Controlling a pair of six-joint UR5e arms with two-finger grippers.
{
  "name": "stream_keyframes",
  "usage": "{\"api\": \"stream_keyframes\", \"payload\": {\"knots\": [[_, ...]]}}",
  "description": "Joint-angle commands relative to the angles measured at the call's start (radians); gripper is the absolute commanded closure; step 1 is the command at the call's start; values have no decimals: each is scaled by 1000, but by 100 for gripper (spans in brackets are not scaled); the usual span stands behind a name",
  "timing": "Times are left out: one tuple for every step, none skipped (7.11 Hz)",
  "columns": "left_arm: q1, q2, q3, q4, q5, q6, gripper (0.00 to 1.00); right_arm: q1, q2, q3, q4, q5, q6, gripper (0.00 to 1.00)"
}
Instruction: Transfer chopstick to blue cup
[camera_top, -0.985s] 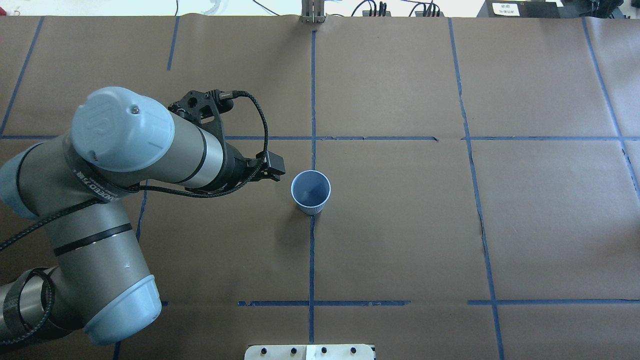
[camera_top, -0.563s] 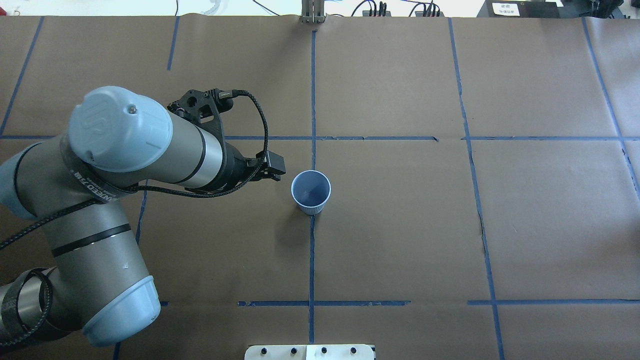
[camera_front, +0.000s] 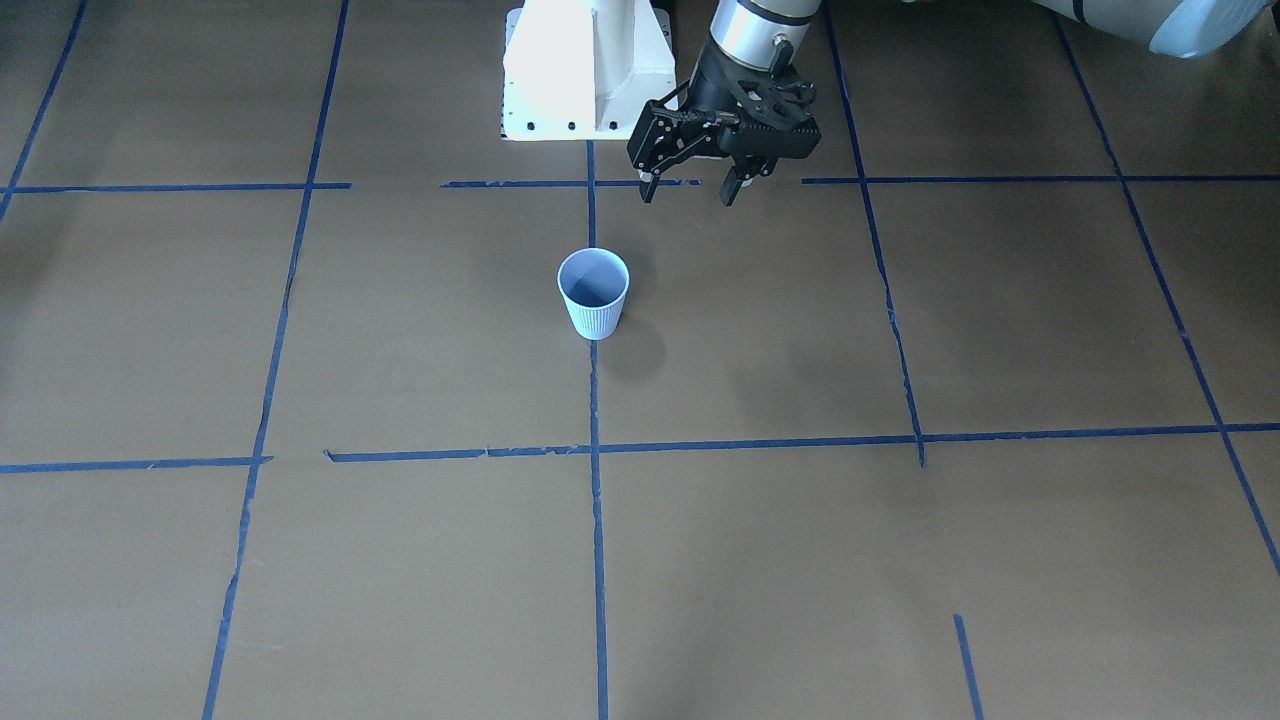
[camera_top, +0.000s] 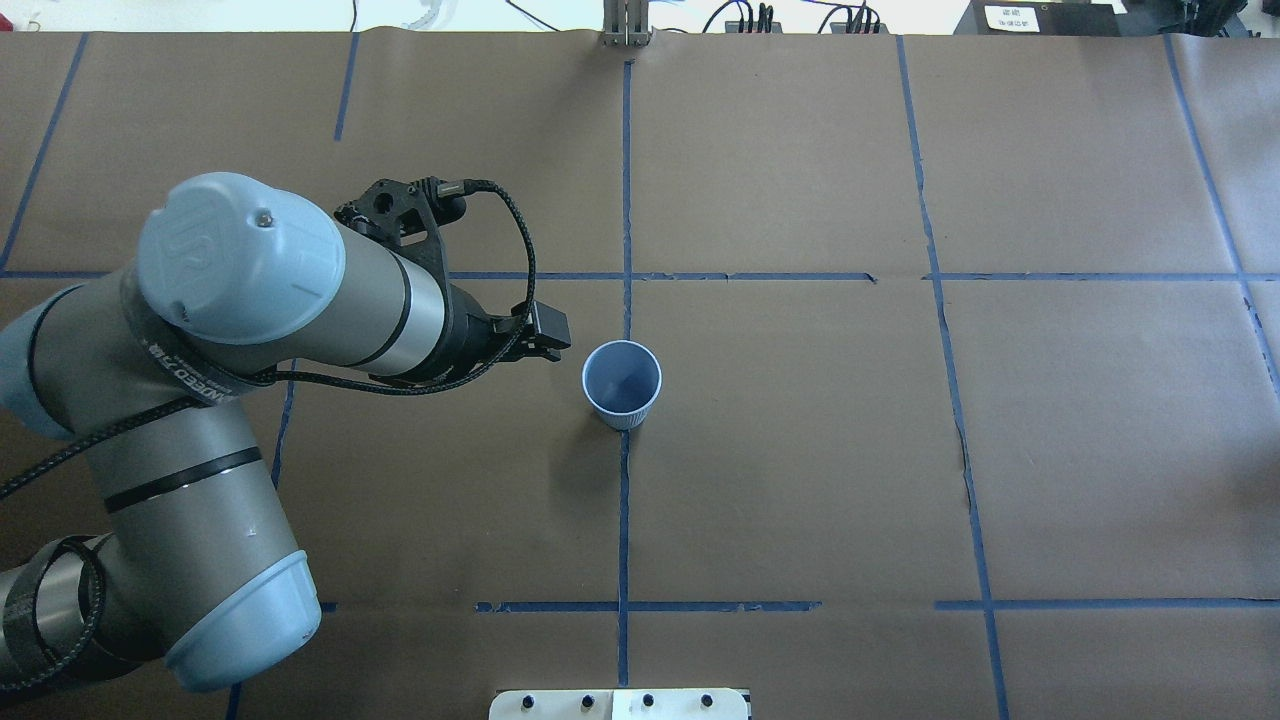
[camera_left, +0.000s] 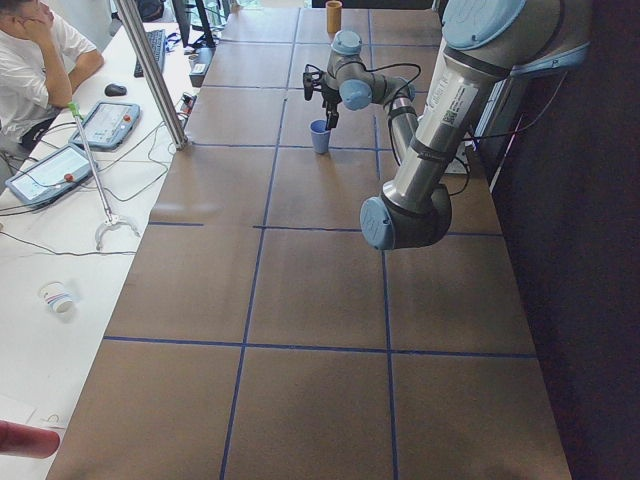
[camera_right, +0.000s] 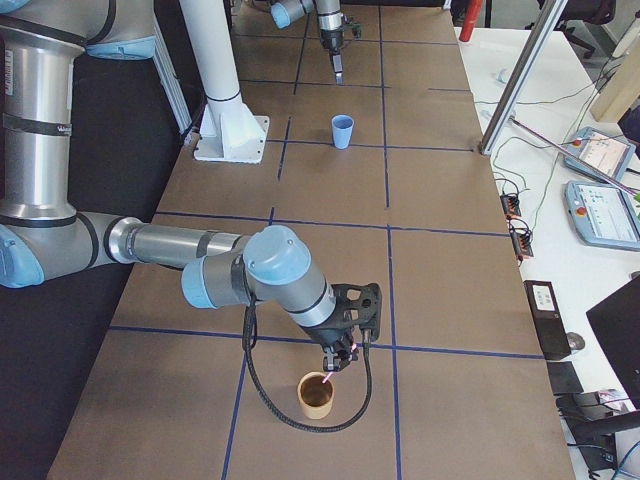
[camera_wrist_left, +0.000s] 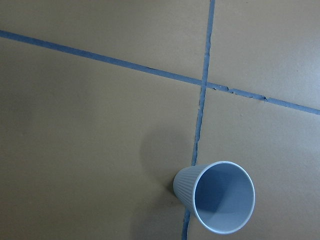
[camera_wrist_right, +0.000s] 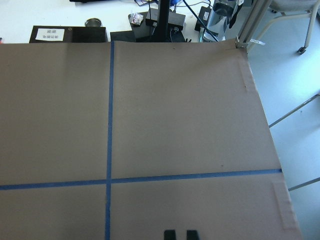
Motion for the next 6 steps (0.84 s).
{"api": "stream_keyframes", "payload": {"knots": [[0, 0, 0, 0, 1, 0, 0, -82, 57, 74, -4, 98, 253, 100], [0, 2, 0, 0, 1, -2, 0, -139, 122, 77, -2, 182, 454, 100], [0, 2, 0, 0, 1, -2, 0, -200, 194, 86, -2, 216, 556, 100], [-5, 0, -1, -2, 2, 0, 0, -319, 240, 118, 1, 217, 609, 99], [-24, 0, -3, -8, 2, 4, 0, -437, 330, 143, 1, 215, 712, 98], [-50, -1, -3, -9, 2, 7, 0, -551, 445, 146, 2, 208, 893, 98]]}}
